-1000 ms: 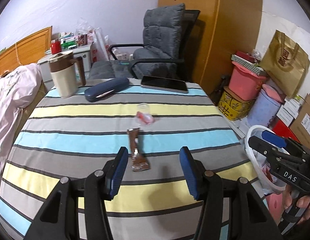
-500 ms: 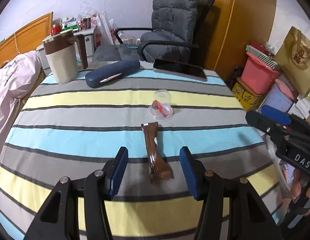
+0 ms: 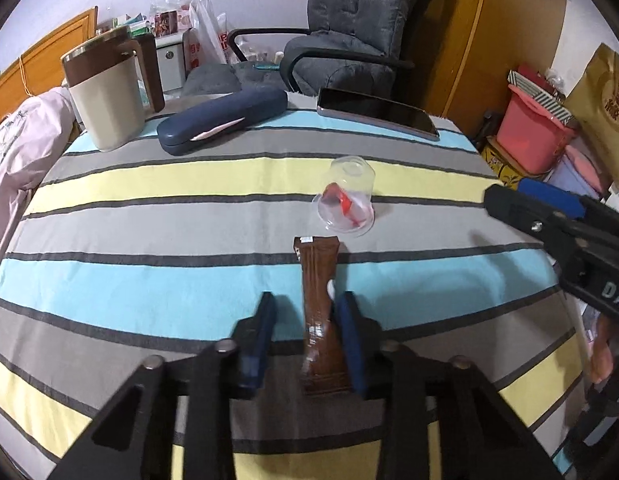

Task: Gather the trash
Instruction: 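Grasp the second brown wrapper with the left tool while the right tool grasps the clear cup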

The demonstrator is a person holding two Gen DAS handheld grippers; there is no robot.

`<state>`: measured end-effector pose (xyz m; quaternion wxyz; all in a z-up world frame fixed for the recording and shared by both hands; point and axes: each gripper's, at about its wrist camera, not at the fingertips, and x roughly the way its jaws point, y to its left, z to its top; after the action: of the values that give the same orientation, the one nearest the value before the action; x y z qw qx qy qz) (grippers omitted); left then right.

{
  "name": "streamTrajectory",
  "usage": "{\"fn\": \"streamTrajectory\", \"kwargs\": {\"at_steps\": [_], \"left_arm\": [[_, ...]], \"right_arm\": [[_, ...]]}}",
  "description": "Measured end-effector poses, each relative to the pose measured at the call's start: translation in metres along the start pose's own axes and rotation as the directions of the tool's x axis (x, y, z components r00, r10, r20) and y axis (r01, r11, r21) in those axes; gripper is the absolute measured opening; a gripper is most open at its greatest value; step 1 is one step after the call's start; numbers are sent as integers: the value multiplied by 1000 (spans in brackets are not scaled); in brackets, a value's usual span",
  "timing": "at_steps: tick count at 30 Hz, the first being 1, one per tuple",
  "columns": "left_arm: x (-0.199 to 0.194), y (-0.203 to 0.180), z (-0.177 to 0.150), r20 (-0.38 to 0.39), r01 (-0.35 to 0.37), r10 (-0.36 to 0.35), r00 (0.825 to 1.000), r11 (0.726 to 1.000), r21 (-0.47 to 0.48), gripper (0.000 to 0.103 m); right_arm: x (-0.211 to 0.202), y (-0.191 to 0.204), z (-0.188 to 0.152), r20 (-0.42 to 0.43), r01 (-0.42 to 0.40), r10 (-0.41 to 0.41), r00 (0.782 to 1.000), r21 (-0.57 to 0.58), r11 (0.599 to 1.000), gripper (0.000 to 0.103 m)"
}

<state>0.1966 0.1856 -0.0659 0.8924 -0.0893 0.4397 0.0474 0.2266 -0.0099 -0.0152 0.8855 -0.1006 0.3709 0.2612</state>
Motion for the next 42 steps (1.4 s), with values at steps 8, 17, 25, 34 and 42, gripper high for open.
{"fn": "streamTrajectory", "kwargs": {"at_steps": [8,17,25,34,42], "left_arm": [[-2,13,2,16,32,-32,999,999,-39,18],[-16,37,5,68,0,3,998,998,-55,18],[-20,60,4,78,-8,16,997,995,-101,18],[-18,68,3,79,0,9,997,993,-115,18],[-18,67,3,78,2,7,997,993,-115,18]], "right_arm": [[19,16,2,-41,-60,59,997,-15,998,62],[26,37,9,-29,-107,105,994,-65,992,62],[49,57,14,-61,-121,115,991,-90,989,61],[60,63,15,-79,-100,92,993,-102,990,47],[62,63,15,-89,-104,96,991,-92,990,32]]}}
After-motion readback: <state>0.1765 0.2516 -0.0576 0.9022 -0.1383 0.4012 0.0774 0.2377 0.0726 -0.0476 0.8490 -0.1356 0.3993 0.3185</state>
